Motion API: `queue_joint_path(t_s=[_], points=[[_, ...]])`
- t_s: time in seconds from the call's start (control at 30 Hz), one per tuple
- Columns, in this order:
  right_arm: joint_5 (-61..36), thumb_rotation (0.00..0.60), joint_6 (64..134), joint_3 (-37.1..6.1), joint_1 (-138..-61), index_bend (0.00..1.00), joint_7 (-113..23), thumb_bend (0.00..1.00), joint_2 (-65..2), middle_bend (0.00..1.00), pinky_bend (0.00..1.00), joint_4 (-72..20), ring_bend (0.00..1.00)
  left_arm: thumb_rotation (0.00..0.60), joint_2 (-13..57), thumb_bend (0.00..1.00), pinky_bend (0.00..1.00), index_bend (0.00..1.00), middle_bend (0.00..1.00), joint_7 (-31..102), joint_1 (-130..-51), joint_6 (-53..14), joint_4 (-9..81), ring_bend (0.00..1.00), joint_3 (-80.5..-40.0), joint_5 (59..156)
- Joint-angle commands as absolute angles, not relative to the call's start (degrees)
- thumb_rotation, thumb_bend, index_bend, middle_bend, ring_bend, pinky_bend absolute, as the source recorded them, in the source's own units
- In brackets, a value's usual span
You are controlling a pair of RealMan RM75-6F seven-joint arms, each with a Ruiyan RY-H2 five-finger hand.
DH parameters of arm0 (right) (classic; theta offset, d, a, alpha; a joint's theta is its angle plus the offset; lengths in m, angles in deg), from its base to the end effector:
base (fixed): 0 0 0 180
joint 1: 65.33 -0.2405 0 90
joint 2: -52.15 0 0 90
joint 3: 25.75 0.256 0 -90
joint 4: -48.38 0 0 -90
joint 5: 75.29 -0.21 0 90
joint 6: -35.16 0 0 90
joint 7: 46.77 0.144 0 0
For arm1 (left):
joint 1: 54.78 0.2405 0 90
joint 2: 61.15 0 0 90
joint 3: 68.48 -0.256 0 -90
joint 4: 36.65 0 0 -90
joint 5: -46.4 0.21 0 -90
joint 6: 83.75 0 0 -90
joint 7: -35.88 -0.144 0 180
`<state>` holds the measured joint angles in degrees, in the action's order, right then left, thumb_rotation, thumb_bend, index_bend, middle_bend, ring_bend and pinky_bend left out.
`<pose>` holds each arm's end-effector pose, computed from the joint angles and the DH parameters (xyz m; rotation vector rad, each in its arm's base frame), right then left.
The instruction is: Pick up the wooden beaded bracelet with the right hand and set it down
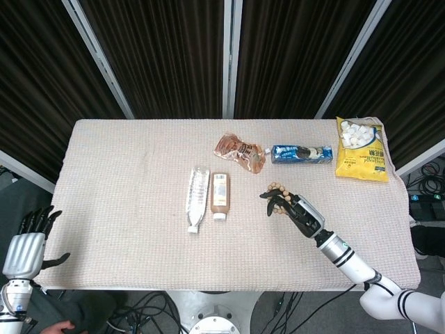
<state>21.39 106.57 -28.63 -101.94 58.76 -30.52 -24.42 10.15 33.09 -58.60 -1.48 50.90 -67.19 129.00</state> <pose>-0.2049 -0.3053 0.0273 -0.9288 2.2536 -1.5947 -0.3308 0.1690 0.1184 -1.3709 -0.9925 -0.8096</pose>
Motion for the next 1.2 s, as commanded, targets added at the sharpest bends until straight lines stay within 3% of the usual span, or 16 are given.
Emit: queue_joint_path(t_s=[0.03, 0.27, 0.43, 0.6, 0.7, 0.9, 1.2], points=[[21.42, 0.191, 106.86, -28.6, -101.99, 0.34, 57.43, 0.72, -31.28, 0.52, 0.0, -23.57, 0.14, 0.6, 10.13, 0.0, 0.0, 0.14, 0.06, 33.01, -58.62, -1.6, 50.92, 0.0, -67.15, 128.82], [20.75, 0.127, 105.94, -28.43, -102.4, 0.34, 56.38, 0.66, -31.83, 0.52, 0.0, -23.43, 0.14, 0.6, 10.13, 0.0, 0.0, 0.14, 0.06, 32.96, -58.76, -2.16, 50.88, 0.0, -67.15, 128.43], [20.95, 0.13, 106.2, -28.61, -102.46, 0.36, 56.92, 0.69, -32.2, 0.52, 0.0, -23.16, 0.14, 0.6, 10.1, 0.0, 0.0, 0.14, 0.06, 33.24, -58.67, -2.26, 50.77, 0.0, -67.16, 128.15], [20.9, 0.138, 106.15, -28.72, -102.5, 0.46, 56.38, 0.63, -32.37, 0.53, 0.0, -23.12, 0.15, 0.6, 10.14, 0.0, 0.0, 0.14, 0.06, 33.28, -58.7, -2.34, 50.72, 0.0, -67.2, 128.2], [20.75, 0.153, 106.51, -28.58, -102.43, 0.47, 56.98, 0.69, -32.32, 0.53, 0.0, -23.26, 0.15, 0.6, 10.16, 0.0, 0.0, 0.14, 0.06, 33.36, -58.67, -2.26, 50.65, 0.0, -67.22, 128.27], [20.87, 0.178, 107.43, -28.27, -102.53, 0.48, 58.87, 0.97, -31.53, 0.54, 0.0, -23.73, 0.15, 0.6, 10.19, 0.0, 0.0, 0.14, 0.06, 33.44, -58.66, -2.19, 50.63, 0.0, -67.2, 128.32], [20.77, 0.227, 108.51, -27.93, -102.43, 0.42, 60.34, 1.0, -30.36, 0.54, 0.0, -23.89, 0.15, 0.6, 10.25, 0.0, 0.0, 0.14, 0.06, 33.47, -58.76, -2.28, 50.58, 0.0, -67.14, 128.31]])
